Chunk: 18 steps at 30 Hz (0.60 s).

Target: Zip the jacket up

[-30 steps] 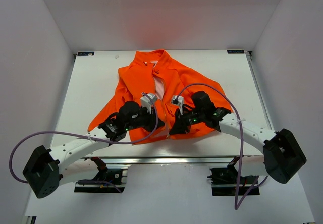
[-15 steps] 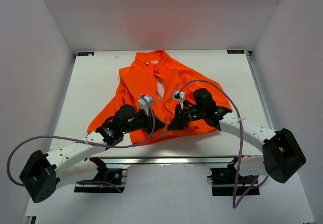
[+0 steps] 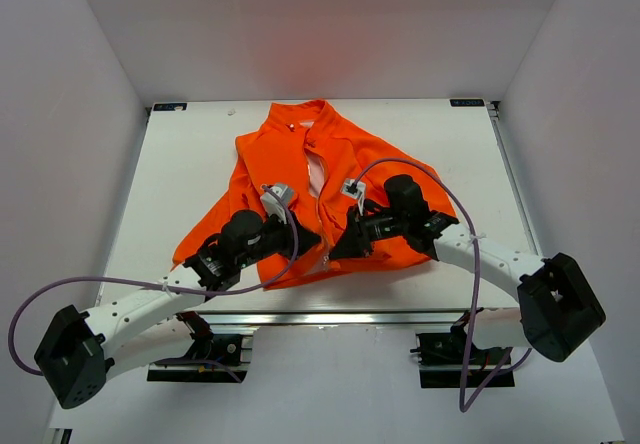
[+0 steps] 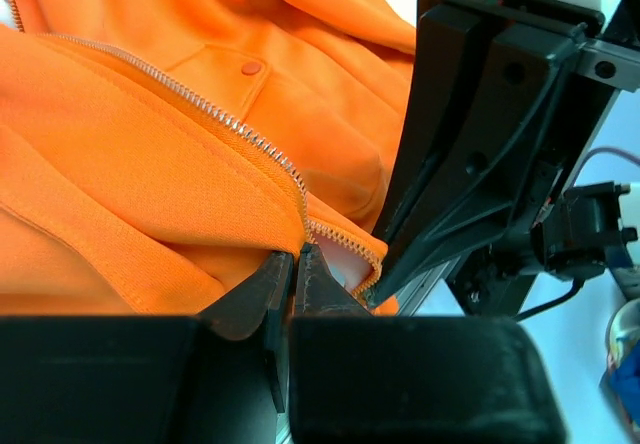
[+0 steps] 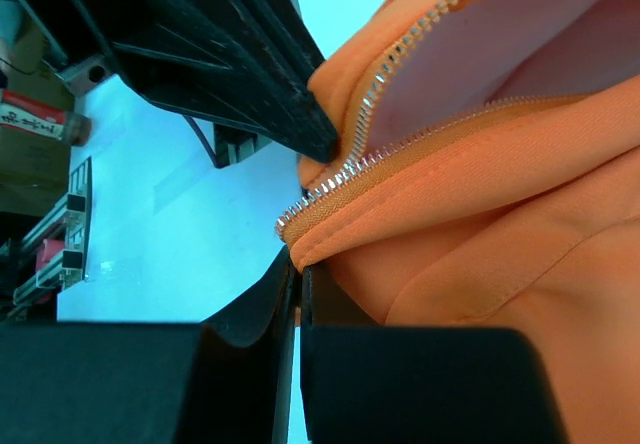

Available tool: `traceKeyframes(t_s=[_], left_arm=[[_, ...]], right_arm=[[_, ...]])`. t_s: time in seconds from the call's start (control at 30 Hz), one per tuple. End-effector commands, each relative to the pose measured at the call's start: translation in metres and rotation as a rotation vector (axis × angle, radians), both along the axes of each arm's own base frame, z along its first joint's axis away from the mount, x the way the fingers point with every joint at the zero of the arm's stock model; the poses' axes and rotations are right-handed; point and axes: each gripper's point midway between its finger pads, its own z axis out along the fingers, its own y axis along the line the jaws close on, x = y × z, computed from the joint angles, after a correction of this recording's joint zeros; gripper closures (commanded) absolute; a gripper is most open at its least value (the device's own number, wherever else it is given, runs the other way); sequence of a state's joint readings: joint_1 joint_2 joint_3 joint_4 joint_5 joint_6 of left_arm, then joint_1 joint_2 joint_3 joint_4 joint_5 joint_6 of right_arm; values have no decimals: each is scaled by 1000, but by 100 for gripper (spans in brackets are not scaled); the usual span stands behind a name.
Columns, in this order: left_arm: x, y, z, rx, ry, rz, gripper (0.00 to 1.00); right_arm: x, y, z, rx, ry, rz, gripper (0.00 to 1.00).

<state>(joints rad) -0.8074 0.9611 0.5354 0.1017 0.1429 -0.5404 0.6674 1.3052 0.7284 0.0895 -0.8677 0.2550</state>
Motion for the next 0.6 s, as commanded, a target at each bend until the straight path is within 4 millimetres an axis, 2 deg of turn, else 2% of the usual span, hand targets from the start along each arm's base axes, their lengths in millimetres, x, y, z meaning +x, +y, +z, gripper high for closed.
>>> traceKeyframes(t_s=[0.0,0.57], left_arm=[[3,0,8,-50,-5,34,100],[-4,4,12,-75,-29,21,100]], right_arm=[[-1,8,20,88,-4,33,100],[13,16,27,95,-1,-14,100]])
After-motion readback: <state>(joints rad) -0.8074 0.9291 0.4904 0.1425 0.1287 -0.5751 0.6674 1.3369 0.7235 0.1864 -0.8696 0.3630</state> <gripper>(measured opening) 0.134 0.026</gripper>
